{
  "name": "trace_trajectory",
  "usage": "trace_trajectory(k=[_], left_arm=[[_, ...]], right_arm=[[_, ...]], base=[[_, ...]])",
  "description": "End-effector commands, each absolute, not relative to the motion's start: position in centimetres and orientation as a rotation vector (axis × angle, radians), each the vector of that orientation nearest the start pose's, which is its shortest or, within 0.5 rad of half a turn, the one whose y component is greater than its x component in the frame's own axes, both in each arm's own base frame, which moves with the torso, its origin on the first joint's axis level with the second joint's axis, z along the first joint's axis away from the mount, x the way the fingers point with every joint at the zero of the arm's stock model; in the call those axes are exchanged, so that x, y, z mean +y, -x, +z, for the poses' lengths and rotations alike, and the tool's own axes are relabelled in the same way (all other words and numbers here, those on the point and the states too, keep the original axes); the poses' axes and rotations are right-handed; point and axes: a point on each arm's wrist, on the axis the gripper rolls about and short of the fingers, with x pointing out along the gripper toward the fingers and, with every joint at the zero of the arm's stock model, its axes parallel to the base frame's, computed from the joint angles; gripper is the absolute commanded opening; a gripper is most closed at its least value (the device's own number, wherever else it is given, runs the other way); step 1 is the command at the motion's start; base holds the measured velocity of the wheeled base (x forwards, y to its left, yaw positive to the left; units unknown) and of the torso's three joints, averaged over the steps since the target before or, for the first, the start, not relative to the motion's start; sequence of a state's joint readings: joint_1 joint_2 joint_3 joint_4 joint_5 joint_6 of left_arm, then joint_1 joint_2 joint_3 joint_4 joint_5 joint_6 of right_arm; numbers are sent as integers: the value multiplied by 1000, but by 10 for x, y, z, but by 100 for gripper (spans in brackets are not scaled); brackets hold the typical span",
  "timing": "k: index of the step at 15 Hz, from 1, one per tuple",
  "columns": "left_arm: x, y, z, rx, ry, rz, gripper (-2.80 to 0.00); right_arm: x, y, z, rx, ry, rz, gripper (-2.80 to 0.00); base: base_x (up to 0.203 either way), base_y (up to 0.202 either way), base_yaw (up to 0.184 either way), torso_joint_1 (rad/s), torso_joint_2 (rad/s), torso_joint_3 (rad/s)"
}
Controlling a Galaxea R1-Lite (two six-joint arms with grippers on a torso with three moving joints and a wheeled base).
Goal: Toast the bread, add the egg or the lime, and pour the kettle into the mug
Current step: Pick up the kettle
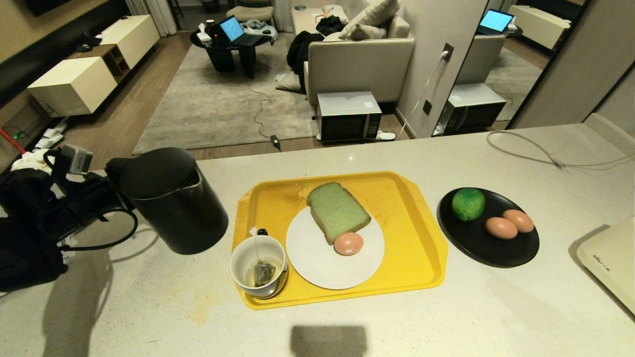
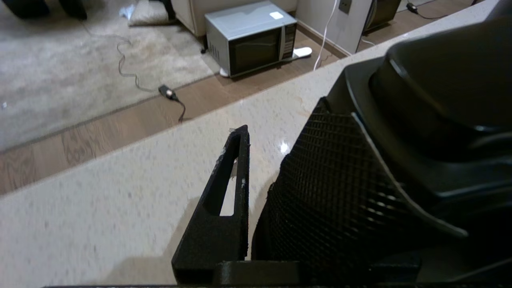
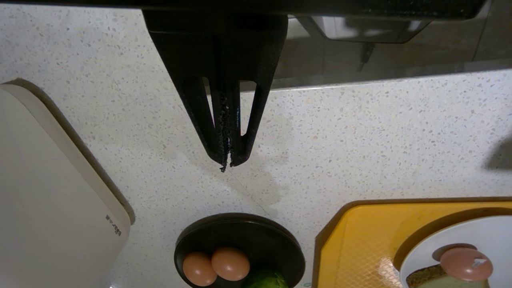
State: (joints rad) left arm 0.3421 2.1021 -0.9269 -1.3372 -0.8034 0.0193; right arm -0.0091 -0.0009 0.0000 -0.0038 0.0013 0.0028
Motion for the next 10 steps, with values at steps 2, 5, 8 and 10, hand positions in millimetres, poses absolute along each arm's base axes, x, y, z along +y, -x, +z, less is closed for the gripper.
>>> trace_trajectory(k=[2, 5, 8, 10], left_arm=[[113, -348, 150, -144, -103, -450, -280], [113, -334, 160, -172, -103, -440, -280], [107, -319, 184, -244, -93, -451, -280], [103, -310, 199, -277, -109, -458, -280]], right_arm=[[0, 23, 76, -3, -3, -8, -280], [0, 23, 76, -3, -3, -8, -280], [0, 23, 76, -3, -3, -8, -280], [0, 23, 76, -3, -3, -8, -280]], base=[[0, 0, 0, 0, 0, 0], [0, 0, 0, 0, 0, 0], [0, 0, 0, 0, 0, 0], [0, 0, 0, 0, 0, 0]])
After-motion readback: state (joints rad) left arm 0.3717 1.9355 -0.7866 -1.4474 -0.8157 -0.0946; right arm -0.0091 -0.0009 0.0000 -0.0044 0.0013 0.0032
